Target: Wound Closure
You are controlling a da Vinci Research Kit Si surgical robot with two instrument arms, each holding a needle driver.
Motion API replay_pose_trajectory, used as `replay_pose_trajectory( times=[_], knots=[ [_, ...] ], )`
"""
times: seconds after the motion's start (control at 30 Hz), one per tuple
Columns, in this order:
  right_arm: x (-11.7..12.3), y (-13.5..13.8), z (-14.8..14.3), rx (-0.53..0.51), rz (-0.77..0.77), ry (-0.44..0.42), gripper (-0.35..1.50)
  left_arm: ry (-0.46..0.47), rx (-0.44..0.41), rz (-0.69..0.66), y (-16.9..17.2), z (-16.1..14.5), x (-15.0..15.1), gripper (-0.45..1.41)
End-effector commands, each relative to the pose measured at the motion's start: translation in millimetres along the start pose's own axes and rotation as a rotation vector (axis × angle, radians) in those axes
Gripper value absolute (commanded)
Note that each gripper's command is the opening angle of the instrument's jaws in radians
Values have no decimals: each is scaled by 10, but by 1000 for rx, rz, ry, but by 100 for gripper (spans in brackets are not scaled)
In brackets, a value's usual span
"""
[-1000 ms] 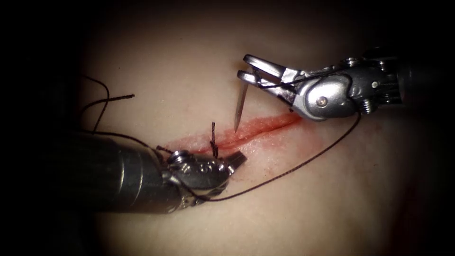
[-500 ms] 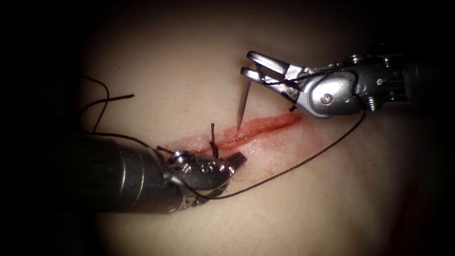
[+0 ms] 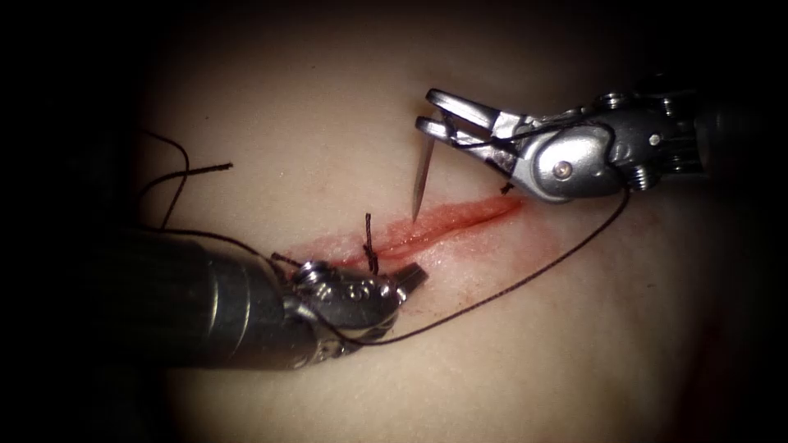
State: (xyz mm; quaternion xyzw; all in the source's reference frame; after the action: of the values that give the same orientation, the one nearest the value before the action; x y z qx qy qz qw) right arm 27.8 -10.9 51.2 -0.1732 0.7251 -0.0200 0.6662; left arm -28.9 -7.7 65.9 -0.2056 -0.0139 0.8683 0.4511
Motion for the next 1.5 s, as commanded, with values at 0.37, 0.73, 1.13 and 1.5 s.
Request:
replay_pose_trajectory(
  times=[0.37, 0.73, 1.13, 1.5],
  knots=[
    [-4, -5, 10, 1, -3, 3, -35, -1, -2, -2, 3, 4, 1, -45],
    [-12, -17, 9, 13, -22, -1, -35, -2, -1, -4, 2, 4, 2, -45],
    [-21, -34, 9, 33, -26, -7, -35, -2, -9, -5, 2, 6, -1, -45],
    [-17, -44, 9, 50, -94, -1, -35, -2, -14, -4, 2, 7, -2, -45]
  ],
)
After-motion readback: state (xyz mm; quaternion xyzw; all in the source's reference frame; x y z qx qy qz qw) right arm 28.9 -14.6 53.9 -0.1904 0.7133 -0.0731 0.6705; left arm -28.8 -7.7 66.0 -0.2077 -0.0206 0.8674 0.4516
